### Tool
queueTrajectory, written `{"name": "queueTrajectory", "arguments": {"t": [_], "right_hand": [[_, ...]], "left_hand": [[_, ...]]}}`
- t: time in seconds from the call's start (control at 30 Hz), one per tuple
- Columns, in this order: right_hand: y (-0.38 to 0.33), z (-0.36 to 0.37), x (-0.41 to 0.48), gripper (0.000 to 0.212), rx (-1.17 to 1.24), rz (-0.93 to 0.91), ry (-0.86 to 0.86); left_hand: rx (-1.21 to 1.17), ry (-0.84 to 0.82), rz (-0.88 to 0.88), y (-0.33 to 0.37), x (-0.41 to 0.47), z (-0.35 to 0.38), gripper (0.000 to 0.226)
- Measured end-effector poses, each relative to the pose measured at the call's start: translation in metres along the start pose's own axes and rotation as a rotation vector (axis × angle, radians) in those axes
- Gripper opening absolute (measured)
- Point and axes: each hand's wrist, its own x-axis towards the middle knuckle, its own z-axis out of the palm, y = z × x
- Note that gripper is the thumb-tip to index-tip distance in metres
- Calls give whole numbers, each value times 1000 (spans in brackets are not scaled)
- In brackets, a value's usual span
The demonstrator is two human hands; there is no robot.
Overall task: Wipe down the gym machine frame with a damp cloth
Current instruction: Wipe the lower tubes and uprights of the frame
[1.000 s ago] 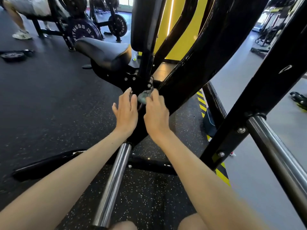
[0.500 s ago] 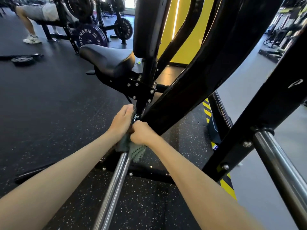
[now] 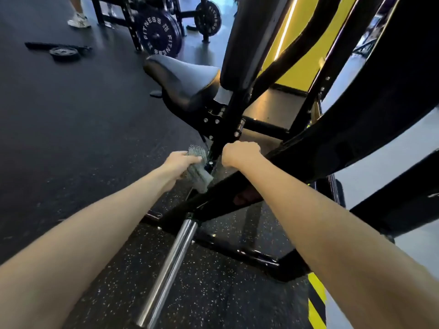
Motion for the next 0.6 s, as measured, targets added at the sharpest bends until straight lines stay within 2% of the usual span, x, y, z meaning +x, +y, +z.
{"name": "queueTrajectory", "arguments": {"t": [0.07,0.13,0.2,0.33,0.47,0.53,0.6], "right_hand": [[0,-3,-4,47,-223,57,-155],[3,-3,-7,40,-279,4,-180],[6,-3,-14,32,-248,-59,-132],[4,-4,-21,34,-251,-61,-150],[3,-1,-28,37,-437,-109,-167],[-1,-2,-42,50,-506,-153,-141],[-8,-3,-60,64,-441,-226,-73]], "left_hand": [[2,-7,-38,-9,7,-6,97],[-3,-5,-68,-3,-5,-9,99],[4,-13,-65,16,-34,-13,88],[97,51,-75,56,-88,-21,48],[155,80,-32,59,-108,-28,38],[155,102,-59,64,-123,-31,43],[176,105,-65,74,-139,-33,42]]}}
